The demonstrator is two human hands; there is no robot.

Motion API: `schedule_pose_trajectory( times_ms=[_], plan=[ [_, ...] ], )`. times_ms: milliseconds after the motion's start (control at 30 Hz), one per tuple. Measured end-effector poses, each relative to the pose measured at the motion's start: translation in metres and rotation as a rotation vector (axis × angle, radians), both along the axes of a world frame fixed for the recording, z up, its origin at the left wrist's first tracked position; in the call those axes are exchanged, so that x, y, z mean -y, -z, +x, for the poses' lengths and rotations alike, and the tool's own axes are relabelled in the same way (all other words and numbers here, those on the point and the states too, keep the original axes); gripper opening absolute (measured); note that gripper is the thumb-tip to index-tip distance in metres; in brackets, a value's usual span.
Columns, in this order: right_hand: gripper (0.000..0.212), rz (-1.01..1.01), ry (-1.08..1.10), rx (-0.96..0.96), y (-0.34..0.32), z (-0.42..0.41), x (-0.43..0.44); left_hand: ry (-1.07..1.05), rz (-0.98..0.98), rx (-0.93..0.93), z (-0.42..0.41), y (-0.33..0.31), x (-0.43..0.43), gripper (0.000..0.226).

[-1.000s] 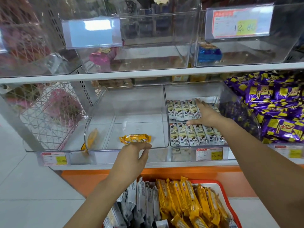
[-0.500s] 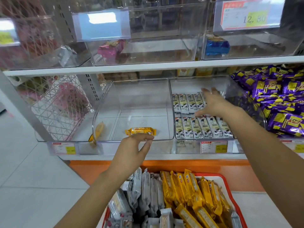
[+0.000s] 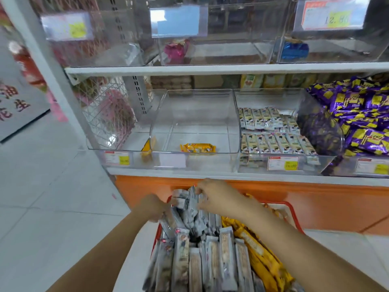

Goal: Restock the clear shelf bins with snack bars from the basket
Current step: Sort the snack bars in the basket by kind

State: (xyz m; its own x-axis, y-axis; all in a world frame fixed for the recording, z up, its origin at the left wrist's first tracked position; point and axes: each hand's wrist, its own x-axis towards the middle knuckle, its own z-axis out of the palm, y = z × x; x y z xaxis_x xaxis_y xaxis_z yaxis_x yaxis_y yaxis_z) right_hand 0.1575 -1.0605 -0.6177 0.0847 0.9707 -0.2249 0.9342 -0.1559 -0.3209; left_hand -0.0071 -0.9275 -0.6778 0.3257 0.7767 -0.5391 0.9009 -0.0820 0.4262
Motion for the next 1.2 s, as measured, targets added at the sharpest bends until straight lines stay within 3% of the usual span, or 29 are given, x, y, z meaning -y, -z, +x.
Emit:
schedule_pose_trajectory(
  times_ms=[133, 233, 333, 567, 700, 867, 933, 1067, 1200],
  plan=[
    [0.062, 0.036, 0.015, -0.064, 0.043, -0.022, -0.028, -0.172, -0.159, 0.15, -0.01, 0.012, 0.011, 0.039],
    [0.072, 0.01, -0.031, -0.075, 0.06, -0.033, -0.047, -0.153, -0.114, 0.143, -0.004, 0.007, 0.018, 0.041],
    [0.079, -0.045, -0.085, 0.04, 0.069, -0.04, -0.062, -0.134, -0.094, 0.133, -0.002, 0.005, 0.017, 0.033],
    [0.057, -0.082, -0.027, 0.251, 0.073, -0.052, -0.079, -0.119, -0.286, 0.221, -0.012, 0.004, 0.005, 0.017],
    [0.054, -0.007, 0.044, 0.17, 0.068, -0.05, -0.075, -0.17, -0.309, 0.24, -0.018, -0.001, -0.002, 0.033],
    [0.06, 0.144, 0.15, -0.016, 0.039, -0.041, -0.039, -0.279, -0.242, 0.356, -0.016, -0.032, -0.009, 0.014],
    [0.059, 0.228, 0.182, -0.076, 0.025, -0.037, -0.015, -0.227, -0.328, 0.375, -0.017, -0.054, -0.002, 0.024],
    [0.057, 0.559, 0.241, -0.101, 0.009, -0.034, 0.031, -0.112, -0.618, 0.536, -0.009, -0.092, 0.031, 0.07],
    [0.063, 0.803, 0.233, -0.067, 0.005, -0.029, 0.059, -0.17, -0.699, 0.772, 0.017, -0.107, 0.061, 0.066]
  ],
)
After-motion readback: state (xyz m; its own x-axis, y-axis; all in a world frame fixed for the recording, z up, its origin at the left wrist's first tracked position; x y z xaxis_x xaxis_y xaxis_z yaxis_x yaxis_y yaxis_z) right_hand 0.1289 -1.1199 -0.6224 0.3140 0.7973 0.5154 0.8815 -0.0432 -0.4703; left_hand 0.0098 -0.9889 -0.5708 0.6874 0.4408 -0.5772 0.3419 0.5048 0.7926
